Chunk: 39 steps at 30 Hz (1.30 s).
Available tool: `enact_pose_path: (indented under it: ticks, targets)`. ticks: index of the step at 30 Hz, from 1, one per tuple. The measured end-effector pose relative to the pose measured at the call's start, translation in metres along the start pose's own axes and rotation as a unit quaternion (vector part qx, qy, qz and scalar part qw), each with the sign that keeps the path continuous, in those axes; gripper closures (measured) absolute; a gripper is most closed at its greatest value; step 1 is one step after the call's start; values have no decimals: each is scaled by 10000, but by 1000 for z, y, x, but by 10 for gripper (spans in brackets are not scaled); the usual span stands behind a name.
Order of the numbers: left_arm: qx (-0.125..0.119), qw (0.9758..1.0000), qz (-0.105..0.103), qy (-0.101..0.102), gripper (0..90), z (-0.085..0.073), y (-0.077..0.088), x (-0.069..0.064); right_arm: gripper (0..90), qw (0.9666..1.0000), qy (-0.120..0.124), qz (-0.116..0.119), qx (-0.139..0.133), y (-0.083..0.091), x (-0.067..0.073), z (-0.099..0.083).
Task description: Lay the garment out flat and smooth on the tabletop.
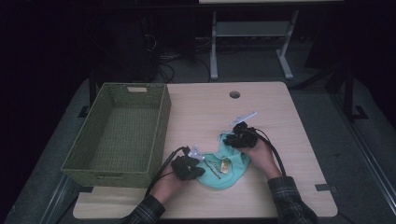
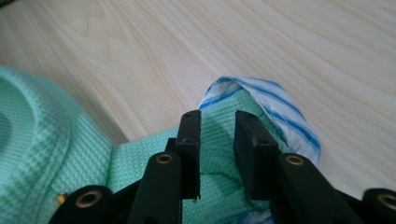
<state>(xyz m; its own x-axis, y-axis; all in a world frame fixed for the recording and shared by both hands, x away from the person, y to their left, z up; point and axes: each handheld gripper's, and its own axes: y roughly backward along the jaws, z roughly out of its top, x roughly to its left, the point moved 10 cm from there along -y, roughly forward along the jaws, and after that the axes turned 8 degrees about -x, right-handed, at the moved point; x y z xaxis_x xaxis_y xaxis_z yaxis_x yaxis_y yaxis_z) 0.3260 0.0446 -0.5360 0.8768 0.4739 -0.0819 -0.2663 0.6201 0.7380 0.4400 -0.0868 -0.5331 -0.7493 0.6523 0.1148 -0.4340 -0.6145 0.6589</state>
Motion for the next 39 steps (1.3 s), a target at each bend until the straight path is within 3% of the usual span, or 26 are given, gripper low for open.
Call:
enact_pose_path:
  ticks: [3, 7, 10, 13, 16, 23, 33, 37, 39]
  targets:
    - [-12, 10000, 12, 3, 884, 0, 0, 0, 714, 9999, 121, -53, 90, -4, 2, -3]
    - [-8, 10000, 16, 8, 884, 0, 0, 0, 807, 9994, 286, -143, 114, -7, 5, -4]
    - [-6, 10000, 22, 4, 884, 0, 0, 0, 888, 9996, 252, -94, 119, -7, 6, -4]
    - [-6, 10000, 19, 2, 884, 0, 0, 0, 900, 9996, 239, -72, 122, -7, 5, -3]
    - [-12, 10000, 15, 3, 884, 0, 0, 0, 900, 9997, 179, -94, 114, -6, 4, -2]
    - [-18, 10000, 11, 36, 884, 0, 0, -1, 900, 9989, -18, -311, -363, 8, -7, 17]
    - [-6, 10000, 22, 18, 884, 0, 0, 0, 900, 9936, -536, -615, -776, 13, -31, 24]
    - [-14, 10000, 9, 12, 884, 0, 0, 0, 900, 9909, -617, -791, -894, 13, -41, 24]
    - [-12, 10000, 2, 22, 884, 0, 0, 0, 900, 9911, -643, -749, -894, 12, -41, 23]
